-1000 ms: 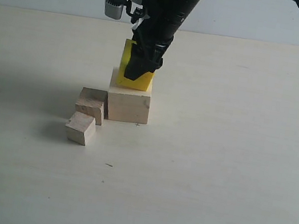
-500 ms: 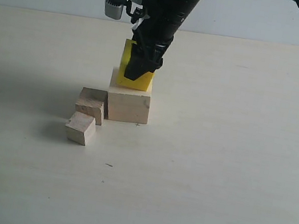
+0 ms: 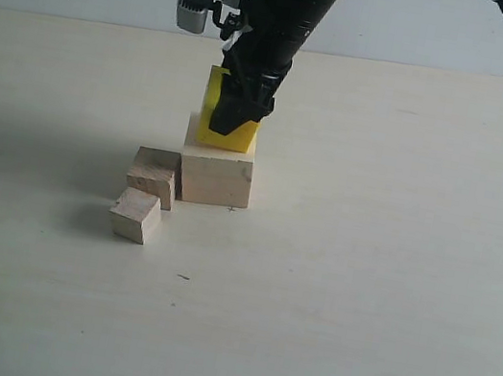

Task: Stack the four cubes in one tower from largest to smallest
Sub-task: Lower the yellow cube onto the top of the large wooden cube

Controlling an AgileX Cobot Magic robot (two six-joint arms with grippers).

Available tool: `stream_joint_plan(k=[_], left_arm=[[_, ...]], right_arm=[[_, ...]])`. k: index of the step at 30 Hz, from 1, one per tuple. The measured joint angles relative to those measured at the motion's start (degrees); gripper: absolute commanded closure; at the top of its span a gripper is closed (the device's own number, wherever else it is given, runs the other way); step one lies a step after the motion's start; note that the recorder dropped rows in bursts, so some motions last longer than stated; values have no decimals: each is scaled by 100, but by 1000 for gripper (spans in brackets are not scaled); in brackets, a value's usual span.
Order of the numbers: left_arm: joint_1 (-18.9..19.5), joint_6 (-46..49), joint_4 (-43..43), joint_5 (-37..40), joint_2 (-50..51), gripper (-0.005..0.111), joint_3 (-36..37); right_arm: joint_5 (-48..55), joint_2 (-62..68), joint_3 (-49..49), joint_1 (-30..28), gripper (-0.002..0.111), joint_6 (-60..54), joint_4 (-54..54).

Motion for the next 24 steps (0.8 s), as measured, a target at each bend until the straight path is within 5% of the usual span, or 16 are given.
stream_joint_plan(k=[10, 24], left_arm=[[0, 0, 0, 0, 0, 107, 0], [0, 0, 0, 0, 0, 107, 0]], right_arm=[[0, 0, 0, 0, 29, -26, 56], [0, 0, 0, 0, 28, -26, 71]])
